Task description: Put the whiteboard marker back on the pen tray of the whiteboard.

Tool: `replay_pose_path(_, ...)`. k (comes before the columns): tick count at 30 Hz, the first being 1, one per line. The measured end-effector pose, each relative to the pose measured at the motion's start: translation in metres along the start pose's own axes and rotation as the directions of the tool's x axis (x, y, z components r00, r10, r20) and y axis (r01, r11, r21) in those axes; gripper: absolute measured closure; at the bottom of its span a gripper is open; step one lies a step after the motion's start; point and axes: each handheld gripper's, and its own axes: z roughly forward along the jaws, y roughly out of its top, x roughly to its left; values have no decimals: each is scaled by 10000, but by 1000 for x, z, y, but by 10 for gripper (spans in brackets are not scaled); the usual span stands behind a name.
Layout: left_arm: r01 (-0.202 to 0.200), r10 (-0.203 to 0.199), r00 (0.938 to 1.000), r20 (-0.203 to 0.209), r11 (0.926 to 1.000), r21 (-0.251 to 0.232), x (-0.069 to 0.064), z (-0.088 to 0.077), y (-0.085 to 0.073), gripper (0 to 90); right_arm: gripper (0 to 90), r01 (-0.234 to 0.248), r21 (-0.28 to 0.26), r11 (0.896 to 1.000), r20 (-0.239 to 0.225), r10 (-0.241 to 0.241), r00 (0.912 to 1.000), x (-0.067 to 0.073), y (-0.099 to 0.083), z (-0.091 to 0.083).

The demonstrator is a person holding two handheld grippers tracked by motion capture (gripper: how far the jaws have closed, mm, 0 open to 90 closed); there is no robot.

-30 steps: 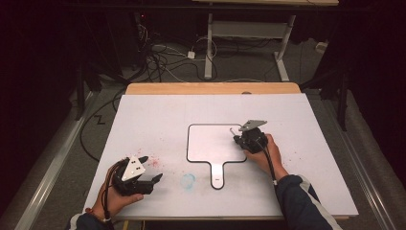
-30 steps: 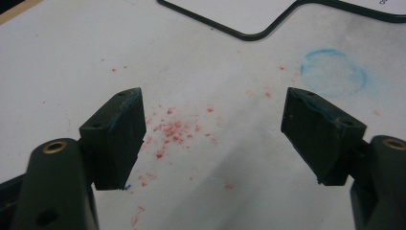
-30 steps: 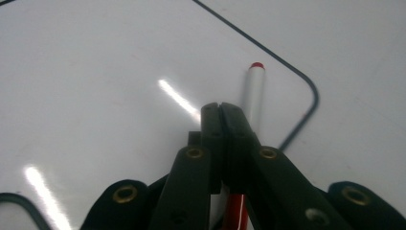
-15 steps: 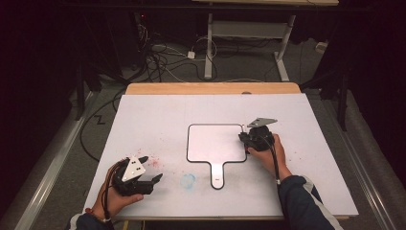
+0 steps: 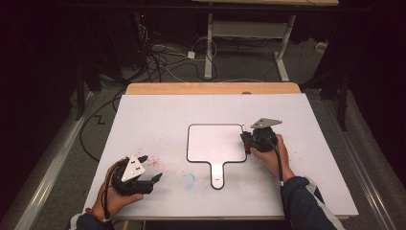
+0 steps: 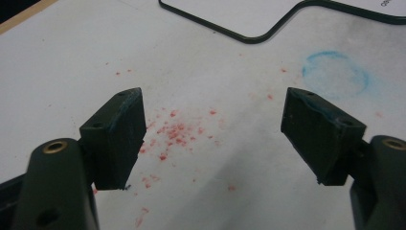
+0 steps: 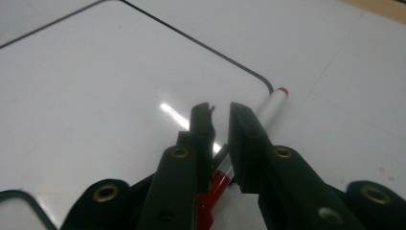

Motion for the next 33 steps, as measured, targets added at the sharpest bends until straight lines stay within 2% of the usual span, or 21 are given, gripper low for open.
replay_pose_path(3,11,-11,10000,-64,10000,-47,0,1,1,221,744,320,-177,9993,103,-318,9994,1,-5,-11)
replay_pose_path(8,-93,93,9998,-172,10000,36,-1,3,2,213,625,728,-792,9942,139,-719,9973,3,-15,-27)
replay_pose_path(10,-121,121,9997,-218,9999,31,-2,3,1,211,569,673,-1073,9919,81,-668,9977,4,-19,-34)
replay_pose_path(13,-132,132,9994,-312,9999,10,-3,3,1,210,508,913,-1361,9865,177,-897,9958,9,-26,-44)
replay_pose_path(15,-314,314,9982,-513,9995,13,-4,3,1,204,449,1097,-1622,9806,152,-1087,9940,12,-30,-51)
replay_pose_path(17,-253,257,9983,-527,9996,96,-5,4,0,204,395,1200,-1864,9751,251,-1174,9928,14,-35,-59)
replay_pose_path(19,-312,321,9971,-683,9994,135,-5,5,0,204,370,1126,-2120,9708,120,-1126,9936,16,-40,-68)
replay_pose_path(21,-286,293,9968,-747,9995,95,-4,4,0,203,306,1216,-2197,9679,57,-1234,9923,20,-46,-77)
replay_pose_path(25,-335,339,9964,-775,9994,69,-5,3,-2,197,253,1400,-2332,9623,243,-1382,9901,34,-60,-94)
replay_pose_path(29,-417,424,9961,-777,9991,114,-6,5,-1,191,227,1919,-2509,9488,522,-1847,9814,45,-67,-106)
replay_pose_path(33,-483,494,9960,-745,9987,162,-7,6,0,189,212,1823,-2682,9460,520,-1748,9832,48,-70,-111)
